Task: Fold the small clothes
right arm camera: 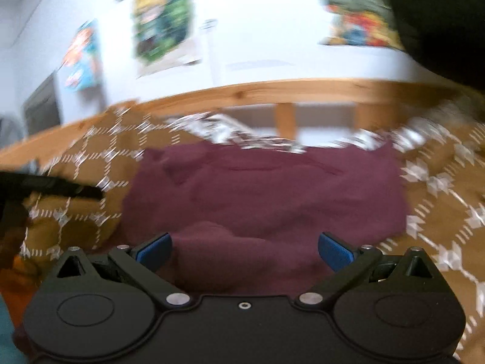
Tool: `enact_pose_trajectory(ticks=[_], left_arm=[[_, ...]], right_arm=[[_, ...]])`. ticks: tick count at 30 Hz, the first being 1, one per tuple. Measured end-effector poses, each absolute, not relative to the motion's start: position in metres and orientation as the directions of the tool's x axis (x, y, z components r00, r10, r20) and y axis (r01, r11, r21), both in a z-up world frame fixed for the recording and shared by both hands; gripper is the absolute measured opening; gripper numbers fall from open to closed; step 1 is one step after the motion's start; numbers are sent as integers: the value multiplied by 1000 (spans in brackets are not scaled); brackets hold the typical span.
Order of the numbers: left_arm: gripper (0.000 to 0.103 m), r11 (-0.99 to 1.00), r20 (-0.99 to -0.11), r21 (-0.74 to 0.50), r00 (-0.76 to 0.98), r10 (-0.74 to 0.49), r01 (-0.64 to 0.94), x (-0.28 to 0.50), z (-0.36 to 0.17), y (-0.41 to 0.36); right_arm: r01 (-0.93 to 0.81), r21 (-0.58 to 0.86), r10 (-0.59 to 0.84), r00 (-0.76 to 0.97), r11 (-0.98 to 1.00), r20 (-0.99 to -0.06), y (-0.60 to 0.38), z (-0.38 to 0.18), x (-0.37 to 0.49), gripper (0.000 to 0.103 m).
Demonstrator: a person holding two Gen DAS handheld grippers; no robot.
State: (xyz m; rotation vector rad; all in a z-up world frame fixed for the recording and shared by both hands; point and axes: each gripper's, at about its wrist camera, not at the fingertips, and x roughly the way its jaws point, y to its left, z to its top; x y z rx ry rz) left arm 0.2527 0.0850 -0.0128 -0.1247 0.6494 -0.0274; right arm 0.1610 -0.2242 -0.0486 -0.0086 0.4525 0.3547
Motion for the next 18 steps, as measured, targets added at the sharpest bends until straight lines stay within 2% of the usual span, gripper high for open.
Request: enact_pose_trajectory(ticks=[4, 5, 7, 8, 9, 14, 16, 18], left_arm=[[81, 982, -635, -182, 769, -79, -50, 279, -18, 88], [79, 980, -640, -192, 764, -87, -50, 285, -19, 88], [70, 974, -654, -216, 751, -96, -63, 296, -23, 90], [61, 970, -661, -234, 743, -107, -69, 301, -25, 92], [53, 965, -671, -250, 732, -116, -77, 305, -28, 94], [51, 961, -680, -262, 724, -117, -91, 301, -35, 97], [54, 961, -680, -264, 723, -123, -85, 298, -36, 98], [57, 958, -672, -279, 727, -143, -70, 293, -37, 101]], right_arm=[[-407, -96, 327, 834, 908, -445, -180, -49, 169, 89], [-409, -125, 316, 836, 904, -447, -175, -50, 171, 81], [-387, -158, 279, 842, 908, -462, -170, -52, 175, 57], [-363, -154, 256, 846, 919, -467, -172, -52, 176, 28], [-332, -140, 232, 851, 933, -471, -179, -53, 176, 14], [-137, 25, 133, 870, 990, -474, -228, -54, 150, 14], [-81, 45, 93, 852, 996, -515, -244, -61, 136, 14], [-51, 74, 85, 811, 996, -580, -260, -69, 124, 21]])
